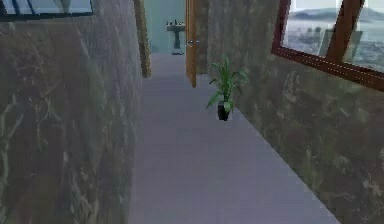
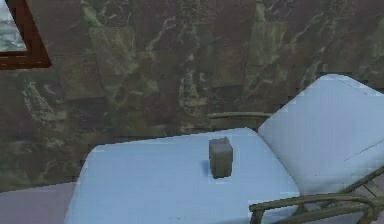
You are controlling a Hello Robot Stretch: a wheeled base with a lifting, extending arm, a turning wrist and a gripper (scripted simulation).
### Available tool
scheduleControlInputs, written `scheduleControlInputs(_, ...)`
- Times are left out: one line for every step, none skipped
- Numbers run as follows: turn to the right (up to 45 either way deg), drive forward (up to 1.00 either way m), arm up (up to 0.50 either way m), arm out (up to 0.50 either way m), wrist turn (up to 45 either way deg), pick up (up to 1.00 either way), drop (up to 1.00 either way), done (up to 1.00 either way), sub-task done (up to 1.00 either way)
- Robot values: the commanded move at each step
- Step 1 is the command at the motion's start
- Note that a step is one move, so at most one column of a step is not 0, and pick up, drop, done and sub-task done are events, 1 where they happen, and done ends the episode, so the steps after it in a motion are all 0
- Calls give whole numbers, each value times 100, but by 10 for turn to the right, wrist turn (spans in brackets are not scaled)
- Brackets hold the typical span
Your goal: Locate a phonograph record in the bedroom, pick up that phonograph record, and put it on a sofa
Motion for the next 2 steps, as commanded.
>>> scheduleControlInputs(-60,0,0,0,0,0,0,0,0)
scheduleControlInputs(-30,0,0,0,0,0,0,0,0)
